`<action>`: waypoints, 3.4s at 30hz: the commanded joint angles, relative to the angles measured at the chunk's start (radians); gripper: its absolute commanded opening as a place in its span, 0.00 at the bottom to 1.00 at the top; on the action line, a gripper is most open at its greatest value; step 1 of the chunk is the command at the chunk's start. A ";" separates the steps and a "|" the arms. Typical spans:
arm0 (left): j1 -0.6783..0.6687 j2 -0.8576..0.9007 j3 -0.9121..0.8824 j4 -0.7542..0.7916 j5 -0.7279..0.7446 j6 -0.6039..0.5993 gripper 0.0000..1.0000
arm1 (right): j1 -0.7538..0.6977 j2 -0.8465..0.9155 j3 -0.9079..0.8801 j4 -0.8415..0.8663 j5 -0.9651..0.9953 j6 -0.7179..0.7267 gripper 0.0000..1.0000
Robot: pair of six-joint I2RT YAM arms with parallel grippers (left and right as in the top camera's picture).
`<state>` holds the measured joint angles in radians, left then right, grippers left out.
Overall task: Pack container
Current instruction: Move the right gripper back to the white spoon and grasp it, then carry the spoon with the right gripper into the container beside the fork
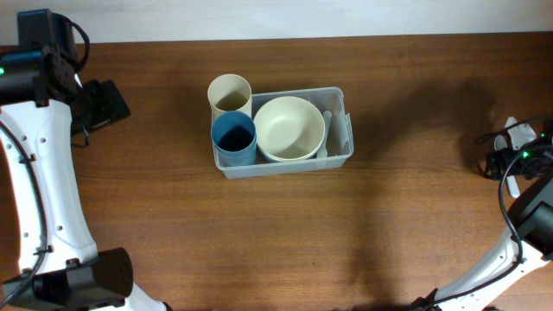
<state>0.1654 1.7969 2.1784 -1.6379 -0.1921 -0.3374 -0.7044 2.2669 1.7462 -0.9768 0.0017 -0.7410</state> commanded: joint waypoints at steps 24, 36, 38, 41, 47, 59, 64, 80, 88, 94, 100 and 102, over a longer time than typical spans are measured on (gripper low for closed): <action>0.003 -0.024 0.017 -0.002 -0.011 -0.010 1.00 | 0.011 0.017 0.013 0.007 -0.016 0.111 0.04; 0.003 -0.024 0.017 -0.002 -0.011 -0.010 1.00 | 0.235 0.017 0.427 -0.138 -0.090 0.381 0.04; 0.003 -0.024 0.017 -0.002 -0.011 -0.010 1.00 | 0.302 0.017 0.554 -0.184 -0.159 0.422 0.04; 0.003 -0.024 0.017 -0.002 -0.011 -0.010 1.00 | 0.406 0.017 0.708 -0.253 -0.206 0.496 0.04; 0.003 -0.024 0.017 -0.002 -0.011 -0.010 1.00 | 0.609 0.017 0.826 -0.391 -0.205 0.599 0.04; 0.003 -0.024 0.017 -0.002 -0.011 -0.010 1.00 | 0.919 0.018 0.727 -0.464 -0.177 0.698 0.04; 0.003 -0.024 0.017 -0.002 -0.011 -0.010 1.00 | 0.956 0.018 0.622 -0.463 -0.148 0.724 0.04; 0.003 -0.024 0.017 -0.002 -0.011 -0.010 1.00 | 0.940 0.018 0.406 -0.382 -0.148 0.780 0.30; 0.003 -0.024 0.017 -0.002 -0.011 -0.010 1.00 | 0.928 0.017 0.429 -0.360 -0.148 0.780 0.93; 0.003 -0.024 0.017 -0.002 -0.011 -0.010 1.00 | 0.892 -0.007 0.588 -0.452 -0.148 0.780 0.99; 0.003 -0.024 0.017 -0.002 -0.011 -0.010 1.00 | 0.877 -0.060 0.802 -0.510 -0.146 0.775 0.99; 0.003 -0.024 0.017 -0.002 -0.011 -0.010 1.00 | 0.866 -0.070 0.897 -0.553 -0.106 0.776 0.99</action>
<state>0.1654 1.7969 2.1784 -1.6382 -0.1921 -0.3374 0.1692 2.2749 2.5366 -1.5047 -0.1467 0.0376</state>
